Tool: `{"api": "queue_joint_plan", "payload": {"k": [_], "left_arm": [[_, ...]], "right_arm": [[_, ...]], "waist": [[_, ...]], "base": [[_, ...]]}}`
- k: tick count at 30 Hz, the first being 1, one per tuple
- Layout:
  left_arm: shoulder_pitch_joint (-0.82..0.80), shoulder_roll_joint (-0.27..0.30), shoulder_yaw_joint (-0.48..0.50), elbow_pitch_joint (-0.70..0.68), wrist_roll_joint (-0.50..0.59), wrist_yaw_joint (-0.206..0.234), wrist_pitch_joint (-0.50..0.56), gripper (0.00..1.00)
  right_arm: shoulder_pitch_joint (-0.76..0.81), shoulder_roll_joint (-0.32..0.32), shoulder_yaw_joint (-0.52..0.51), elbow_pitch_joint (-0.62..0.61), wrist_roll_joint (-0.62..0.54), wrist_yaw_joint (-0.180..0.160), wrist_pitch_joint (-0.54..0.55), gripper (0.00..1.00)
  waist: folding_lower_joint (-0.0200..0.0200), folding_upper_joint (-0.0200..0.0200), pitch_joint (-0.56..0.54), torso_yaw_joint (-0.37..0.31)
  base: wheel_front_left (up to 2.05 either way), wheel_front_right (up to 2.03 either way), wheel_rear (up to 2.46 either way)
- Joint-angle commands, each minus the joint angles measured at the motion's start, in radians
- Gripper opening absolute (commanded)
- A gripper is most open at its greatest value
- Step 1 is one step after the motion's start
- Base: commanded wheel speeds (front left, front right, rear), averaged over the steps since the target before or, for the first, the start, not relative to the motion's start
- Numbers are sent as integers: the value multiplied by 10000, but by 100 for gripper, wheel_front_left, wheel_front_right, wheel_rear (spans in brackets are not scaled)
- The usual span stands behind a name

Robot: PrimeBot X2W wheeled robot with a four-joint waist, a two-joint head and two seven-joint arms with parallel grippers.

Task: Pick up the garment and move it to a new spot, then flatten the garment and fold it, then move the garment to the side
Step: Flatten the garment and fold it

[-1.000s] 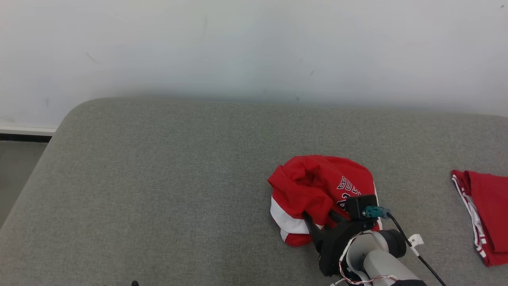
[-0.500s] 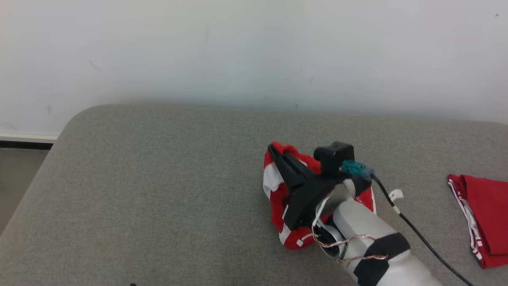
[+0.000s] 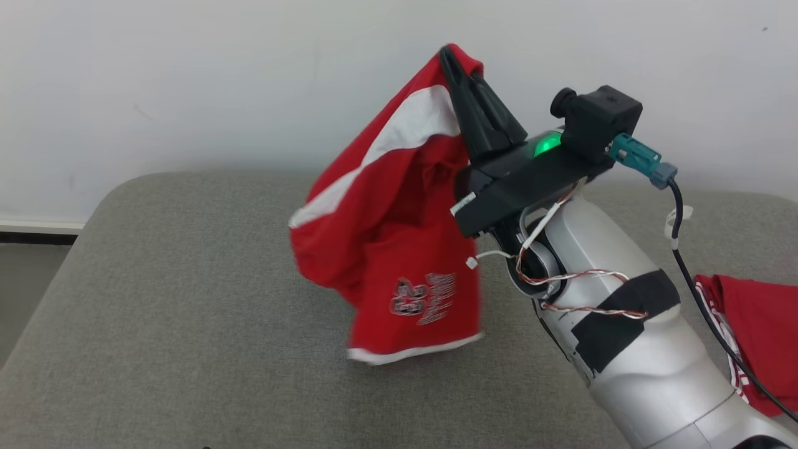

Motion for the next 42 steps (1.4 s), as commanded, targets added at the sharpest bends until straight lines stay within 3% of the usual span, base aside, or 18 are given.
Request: {"api": "queue_joint_plan", "payload": {"k": [1, 9, 19, 20, 21, 26, 31, 42], "left_arm": [[99, -33, 39, -71, 31, 11, -26, 100], [79, -57, 32, -135, 27, 11, -27, 100], [-154, -85, -68, -50, 21, 11, -27, 100], [-163, -86, -74, -37, 20, 11, -26, 100], [-179, -89, -81, -35, 17, 11, -27, 100], [-189, -88, -79, -15, 4, 11, -27, 100], [-134, -89, -25, -47, -21, 11, -26, 100], [-43, -92, 29, -51, -51, 11, -26, 100]], "right_arm": [[342, -49, -196, 232, -405, -30, -42, 0], [2146, -727, -1219, 1180, -1493, -30, 417, 0], [4397, -969, -3894, 2577, -3273, -32, 641, 0], [4548, -964, -4223, 2716, -3484, -32, 708, 39], [4705, -896, -4552, 2856, -3668, -30, 776, 100], [5486, -555, -5825, 3070, -4422, -30, 1032, 100], [6176, -215, -6456, 2604, -4797, -30, 1024, 100], [8132, -5, -5855, -837, -5495, -30, 124, 100]], "waist": [[1, 0, -13, -62], [1, 0, 41, -304], [1, 0, 141, -677], [1, 0, 141, -699], [1, 0, 141, -713], [1, 0, 126, -765], [1, 0, 110, -919], [1, 0, -79, -1345]], "base": [[0, 0, 0], [0, 0, 0], [0, 0, 0], [0, 0, 0], [0, 0, 0], [0, 0, 0], [0, 0, 0], [0, 0, 0]]}}
